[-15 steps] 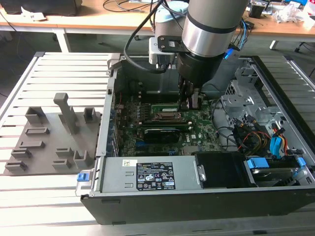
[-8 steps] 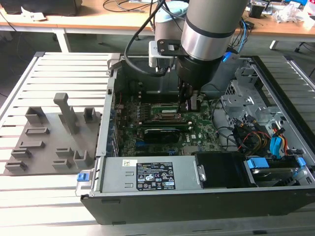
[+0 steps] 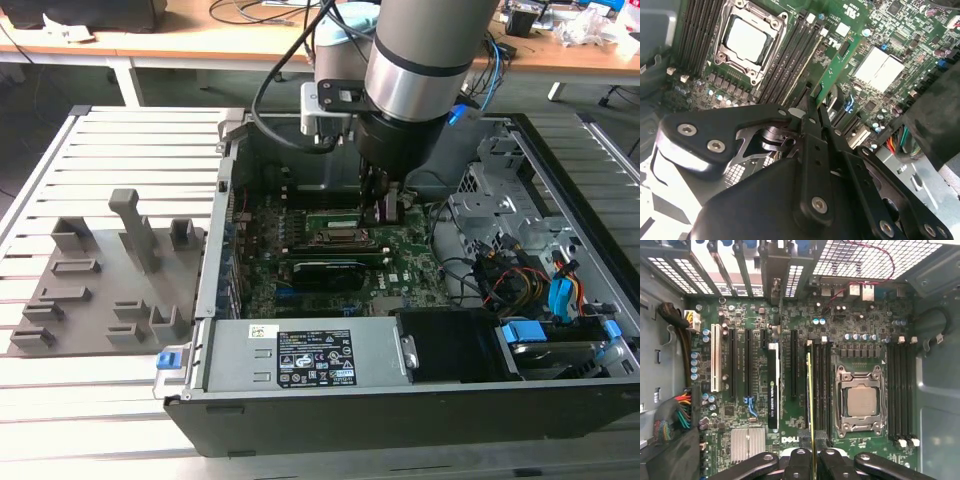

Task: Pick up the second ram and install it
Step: 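Insert the second ram into the second slot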

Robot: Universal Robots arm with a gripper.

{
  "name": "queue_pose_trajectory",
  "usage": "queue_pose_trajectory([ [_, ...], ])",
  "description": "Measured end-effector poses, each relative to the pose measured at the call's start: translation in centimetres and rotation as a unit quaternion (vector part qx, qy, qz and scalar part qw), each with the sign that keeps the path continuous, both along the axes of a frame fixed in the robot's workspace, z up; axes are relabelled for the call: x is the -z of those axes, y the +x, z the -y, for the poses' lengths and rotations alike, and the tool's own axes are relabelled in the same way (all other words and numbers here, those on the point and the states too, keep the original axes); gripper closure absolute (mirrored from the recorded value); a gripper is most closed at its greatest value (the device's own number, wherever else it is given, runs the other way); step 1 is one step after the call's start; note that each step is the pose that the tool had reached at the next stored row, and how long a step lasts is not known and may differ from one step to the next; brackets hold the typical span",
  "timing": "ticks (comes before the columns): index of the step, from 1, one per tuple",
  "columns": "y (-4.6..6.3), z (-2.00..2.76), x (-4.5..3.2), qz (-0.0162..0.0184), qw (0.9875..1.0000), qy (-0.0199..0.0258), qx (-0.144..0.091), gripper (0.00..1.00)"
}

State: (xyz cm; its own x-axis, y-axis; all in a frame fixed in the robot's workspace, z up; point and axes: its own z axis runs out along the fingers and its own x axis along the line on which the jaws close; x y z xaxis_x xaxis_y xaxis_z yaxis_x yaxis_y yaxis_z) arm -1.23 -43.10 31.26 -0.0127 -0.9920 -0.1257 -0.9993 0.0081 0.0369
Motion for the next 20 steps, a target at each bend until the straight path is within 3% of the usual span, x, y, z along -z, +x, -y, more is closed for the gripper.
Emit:
queue_pose_trajectory([
  [20,-0.1,-0.12,1.12,0.0000,1.0000,0.0002,0.000,0.86],
])
